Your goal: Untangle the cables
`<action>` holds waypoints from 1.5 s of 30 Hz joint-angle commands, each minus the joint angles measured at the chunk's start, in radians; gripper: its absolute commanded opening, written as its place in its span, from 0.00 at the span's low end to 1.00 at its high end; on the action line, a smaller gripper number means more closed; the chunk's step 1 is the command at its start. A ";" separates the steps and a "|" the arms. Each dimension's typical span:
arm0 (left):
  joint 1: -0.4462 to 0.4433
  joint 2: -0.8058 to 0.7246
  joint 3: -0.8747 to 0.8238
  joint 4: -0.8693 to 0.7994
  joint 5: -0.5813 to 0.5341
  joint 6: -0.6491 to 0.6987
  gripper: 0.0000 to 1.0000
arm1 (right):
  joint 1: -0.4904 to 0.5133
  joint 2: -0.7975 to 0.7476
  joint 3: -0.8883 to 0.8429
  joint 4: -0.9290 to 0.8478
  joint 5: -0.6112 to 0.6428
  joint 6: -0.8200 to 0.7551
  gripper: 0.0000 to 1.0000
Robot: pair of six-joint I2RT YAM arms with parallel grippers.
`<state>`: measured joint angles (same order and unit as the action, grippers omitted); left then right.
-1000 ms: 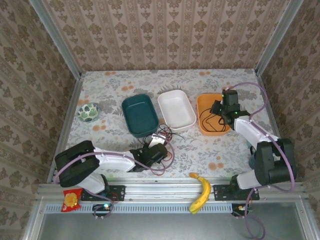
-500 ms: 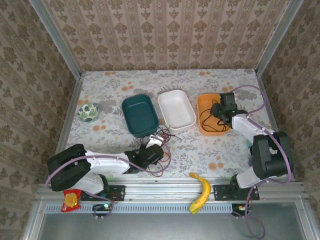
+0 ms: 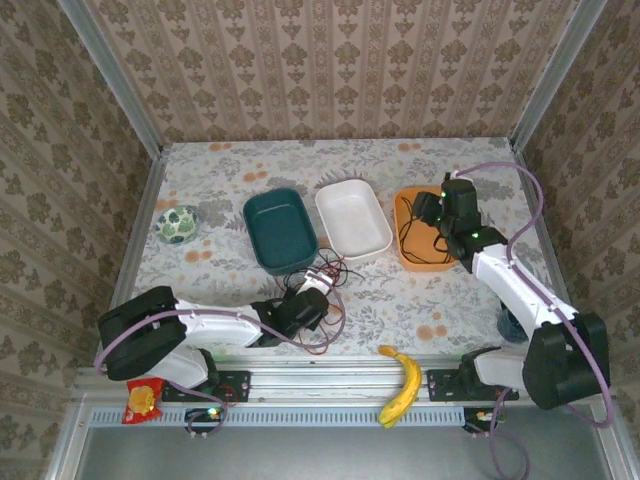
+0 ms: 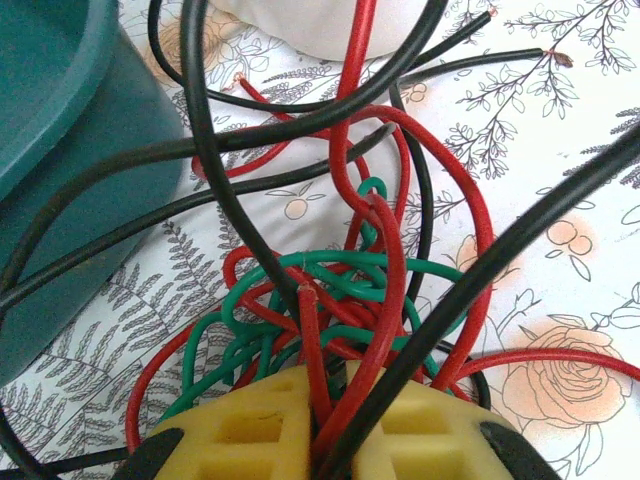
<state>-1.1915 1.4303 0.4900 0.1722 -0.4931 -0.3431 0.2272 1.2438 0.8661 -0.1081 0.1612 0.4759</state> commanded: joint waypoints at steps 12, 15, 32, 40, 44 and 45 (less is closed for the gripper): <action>-0.007 0.052 0.033 -0.001 0.071 0.050 0.14 | 0.262 0.053 -0.068 0.084 -0.238 -0.044 0.57; -0.008 0.041 0.024 0.004 0.078 0.051 0.14 | 0.282 0.101 -0.055 0.077 -0.367 -0.074 0.57; -0.008 0.033 0.007 0.003 0.071 0.037 0.15 | 0.288 0.263 -0.028 -0.077 -0.643 -0.111 0.52; -0.008 0.046 0.006 0.006 0.074 0.031 0.15 | 0.287 0.194 -0.090 -0.092 -0.651 -0.132 0.53; -0.008 0.052 0.009 0.007 0.079 0.035 0.15 | 0.295 0.246 -0.076 -0.069 -0.685 -0.128 0.51; -0.009 0.052 0.009 0.005 0.079 0.035 0.15 | 0.300 0.261 -0.064 -0.070 -0.686 -0.129 0.50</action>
<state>-1.1915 1.4651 0.5171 0.2028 -0.4473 -0.3126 0.5125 1.4689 0.7876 -0.1658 -0.4808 0.3645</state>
